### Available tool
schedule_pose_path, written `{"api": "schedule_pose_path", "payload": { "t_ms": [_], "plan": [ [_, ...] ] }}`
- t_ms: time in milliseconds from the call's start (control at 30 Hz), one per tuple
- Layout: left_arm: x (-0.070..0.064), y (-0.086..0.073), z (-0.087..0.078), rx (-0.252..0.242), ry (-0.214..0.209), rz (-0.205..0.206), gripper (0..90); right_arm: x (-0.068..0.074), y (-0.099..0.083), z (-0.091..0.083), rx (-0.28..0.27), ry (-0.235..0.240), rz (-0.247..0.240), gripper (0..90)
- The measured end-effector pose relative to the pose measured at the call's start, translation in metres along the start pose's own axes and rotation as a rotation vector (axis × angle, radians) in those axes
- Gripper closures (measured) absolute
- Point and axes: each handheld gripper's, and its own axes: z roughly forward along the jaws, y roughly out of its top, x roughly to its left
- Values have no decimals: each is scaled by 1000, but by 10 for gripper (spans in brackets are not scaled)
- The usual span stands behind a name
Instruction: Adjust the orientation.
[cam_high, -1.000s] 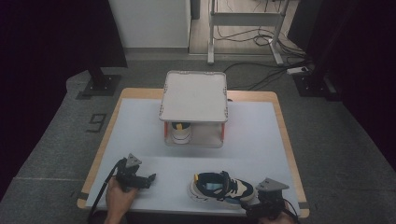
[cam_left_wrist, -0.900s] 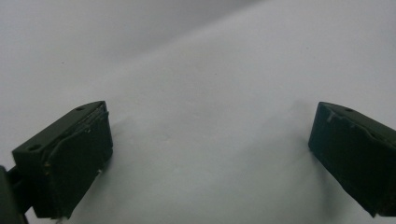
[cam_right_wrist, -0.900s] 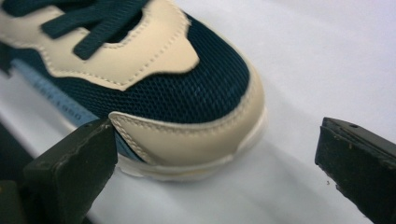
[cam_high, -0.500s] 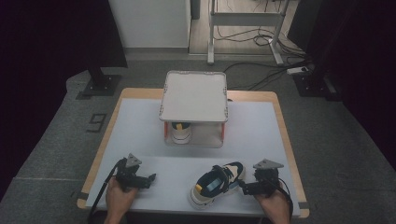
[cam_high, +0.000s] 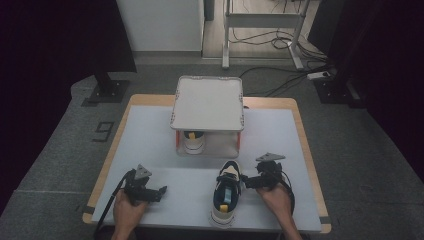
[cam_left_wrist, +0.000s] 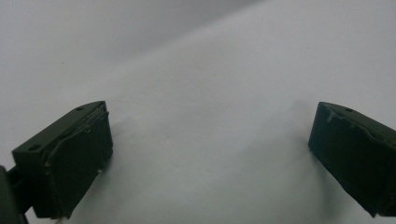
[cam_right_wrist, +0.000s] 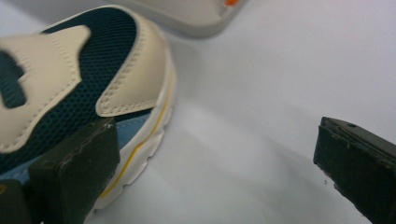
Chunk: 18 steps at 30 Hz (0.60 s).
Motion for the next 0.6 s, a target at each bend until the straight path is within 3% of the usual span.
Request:
{"api": "schedule_pose_path", "payload": {
  "t_ms": [267,367,600],
  "plan": [
    [0,0,0,0,0,2,0,11,19,23,-2,10,-23,45],
    [0,0,0,0,0,2,0,9,17,19,-1,30,-20,45],
    [0,0,0,0,0,1,0,7,-3,-15,-40,64,-22,47]
  ]
}}
